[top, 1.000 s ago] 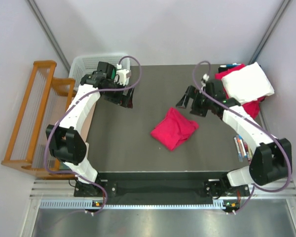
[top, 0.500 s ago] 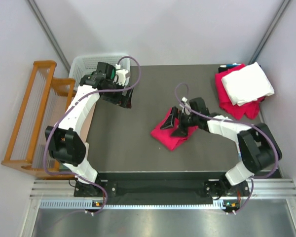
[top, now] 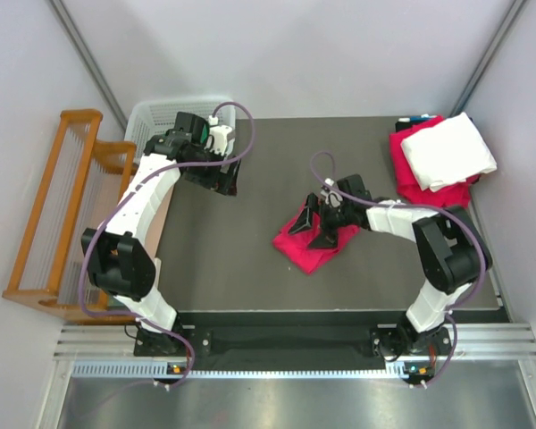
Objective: Fold and stack the t-shirts
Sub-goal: Fold the tshirt, then neatly place the folded tshirt to the corner
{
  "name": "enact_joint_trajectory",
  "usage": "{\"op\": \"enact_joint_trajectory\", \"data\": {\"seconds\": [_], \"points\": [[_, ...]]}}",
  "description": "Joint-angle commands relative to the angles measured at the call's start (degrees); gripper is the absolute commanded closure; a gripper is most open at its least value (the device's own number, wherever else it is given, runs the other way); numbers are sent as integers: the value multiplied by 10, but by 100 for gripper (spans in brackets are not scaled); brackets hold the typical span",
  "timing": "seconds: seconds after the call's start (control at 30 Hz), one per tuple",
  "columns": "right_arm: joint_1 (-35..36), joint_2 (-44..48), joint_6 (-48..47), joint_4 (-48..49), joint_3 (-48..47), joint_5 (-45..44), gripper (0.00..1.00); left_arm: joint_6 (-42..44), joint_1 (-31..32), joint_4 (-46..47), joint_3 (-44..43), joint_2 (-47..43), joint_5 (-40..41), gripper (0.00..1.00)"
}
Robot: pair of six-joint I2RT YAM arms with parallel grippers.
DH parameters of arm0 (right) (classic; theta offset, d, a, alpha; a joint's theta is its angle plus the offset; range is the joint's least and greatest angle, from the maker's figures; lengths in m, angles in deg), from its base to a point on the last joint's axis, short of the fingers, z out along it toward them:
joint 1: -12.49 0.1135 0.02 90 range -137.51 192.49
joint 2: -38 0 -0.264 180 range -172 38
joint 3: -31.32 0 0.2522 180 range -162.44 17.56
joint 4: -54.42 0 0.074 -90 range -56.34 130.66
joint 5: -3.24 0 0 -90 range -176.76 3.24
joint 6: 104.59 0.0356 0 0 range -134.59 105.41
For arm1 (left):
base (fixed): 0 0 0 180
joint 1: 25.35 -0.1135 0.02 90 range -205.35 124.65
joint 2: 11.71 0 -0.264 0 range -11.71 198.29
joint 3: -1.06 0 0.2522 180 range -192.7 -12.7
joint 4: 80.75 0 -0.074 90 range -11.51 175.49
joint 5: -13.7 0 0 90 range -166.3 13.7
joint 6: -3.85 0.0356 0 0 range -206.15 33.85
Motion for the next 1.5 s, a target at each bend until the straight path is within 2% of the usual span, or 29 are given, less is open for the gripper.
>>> {"op": "enact_joint_trajectory", "data": {"seconds": [0.0,0.17,0.4,0.57,0.67,0.8,0.87,0.97,1.1,1.3,1.47], "points": [[-11,53,-35,-40,-94,-14,1,8,-1,1,-7,-25,6,1],[-33,5,-38,-44,-161,12,0,6,-1,0,-11,-24,2,1],[-52,-133,-20,41,-133,27,0,12,-2,-9,-5,-33,14,1],[-81,-183,-9,99,-116,38,0,14,-2,-13,6,-41,12,1],[-96,-161,-30,65,-125,27,0,15,-2,-12,21,-46,8,1],[-103,-63,-94,-50,-168,-29,0,17,-2,-12,37,-49,13,1],[-106,-25,-108,-70,-161,-39,0,17,-2,-11,40,-54,15,1],[-117,46,-114,-89,-112,-59,0,17,-2,-11,43,-58,13,1],[-154,130,-117,-86,7,-79,0,18,-2,-10,49,-61,11,1],[-214,174,-128,-71,119,-93,0,19,-2,-11,45,-62,12,1],[-241,174,-143,-67,146,-90,0,21,-2,-12,48,-65,9,1]]}}
